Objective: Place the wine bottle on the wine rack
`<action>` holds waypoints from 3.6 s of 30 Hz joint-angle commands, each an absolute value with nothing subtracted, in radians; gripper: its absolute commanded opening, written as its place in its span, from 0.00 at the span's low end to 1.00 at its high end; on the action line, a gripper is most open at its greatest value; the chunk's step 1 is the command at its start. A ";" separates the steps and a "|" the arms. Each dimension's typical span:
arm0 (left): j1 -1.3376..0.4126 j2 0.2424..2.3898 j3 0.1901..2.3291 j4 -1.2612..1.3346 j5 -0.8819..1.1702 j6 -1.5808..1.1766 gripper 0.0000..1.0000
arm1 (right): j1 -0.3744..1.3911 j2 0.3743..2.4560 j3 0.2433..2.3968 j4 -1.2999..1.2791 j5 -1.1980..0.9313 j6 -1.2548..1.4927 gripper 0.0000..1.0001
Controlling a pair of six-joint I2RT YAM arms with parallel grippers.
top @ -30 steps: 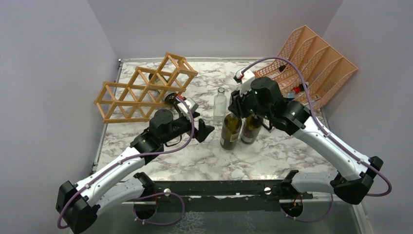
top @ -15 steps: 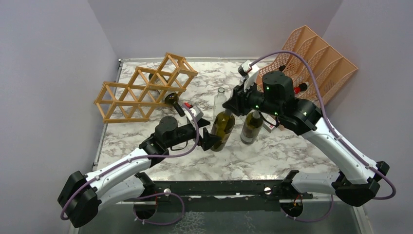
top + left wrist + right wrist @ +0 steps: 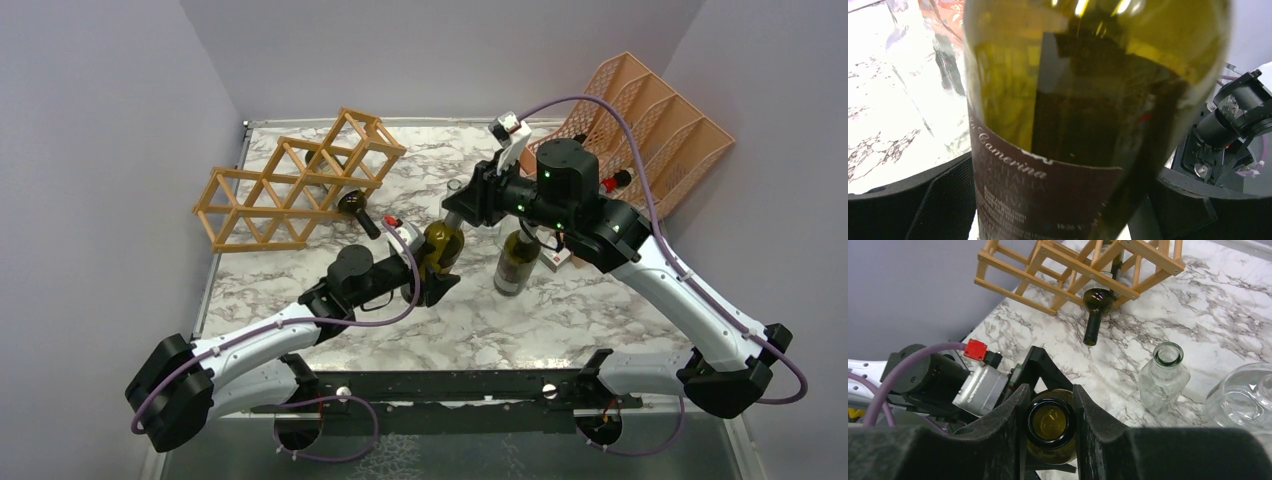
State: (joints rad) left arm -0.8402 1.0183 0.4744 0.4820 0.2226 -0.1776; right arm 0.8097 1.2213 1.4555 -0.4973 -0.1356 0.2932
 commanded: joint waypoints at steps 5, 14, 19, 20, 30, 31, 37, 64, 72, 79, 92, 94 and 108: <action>-0.848 1.002 0.459 0.565 0.097 -0.134 0.88 | 0.810 1.179 1.460 -0.367 -0.189 0.349 0.01; -0.848 1.019 0.534 0.579 0.090 0.078 0.00 | 0.809 1.132 1.462 -0.480 -0.156 0.317 0.29; -0.848 1.008 0.592 0.561 0.148 0.305 0.00 | 0.809 1.079 1.472 -0.542 -0.121 0.288 0.58; -0.848 1.005 0.605 0.545 0.157 0.367 0.00 | 0.809 1.068 1.477 -0.551 -0.117 0.284 0.61; -0.849 1.048 0.881 0.013 0.147 1.061 0.00 | 0.809 0.981 1.550 -0.701 -0.179 0.195 0.68; -0.848 1.048 0.888 0.001 0.135 1.123 0.00 | 0.809 0.980 1.546 -0.727 -0.181 0.177 0.68; -0.849 1.028 0.907 0.002 0.095 1.352 0.00 | 0.809 0.987 1.482 -0.841 -0.149 0.117 0.69; -0.848 0.991 0.856 -0.004 0.016 1.615 0.00 | 0.810 1.231 1.254 -0.679 -0.361 0.085 0.51; -0.848 1.007 0.862 0.011 0.003 1.599 0.00 | 0.809 1.248 1.248 -0.672 -0.336 0.090 0.15; -0.848 0.996 0.838 0.033 0.006 1.570 0.39 | 0.810 1.198 1.236 -0.609 -0.282 0.122 0.01; -0.858 0.890 0.719 -0.004 -0.018 1.441 0.99 | 0.810 1.172 1.227 -0.473 -0.159 0.192 0.01; -0.858 0.854 0.729 -0.011 -0.015 1.347 0.99 | 0.810 1.187 1.226 -0.465 -0.181 0.191 0.01; -0.857 0.634 0.791 0.069 -0.307 0.424 0.99 | 0.810 1.245 1.231 -0.410 -0.253 0.214 0.01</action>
State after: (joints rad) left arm -0.8532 0.6777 0.7368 -0.0055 -0.1291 0.7982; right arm 0.8097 1.2514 1.2030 -0.5663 -0.2066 0.2092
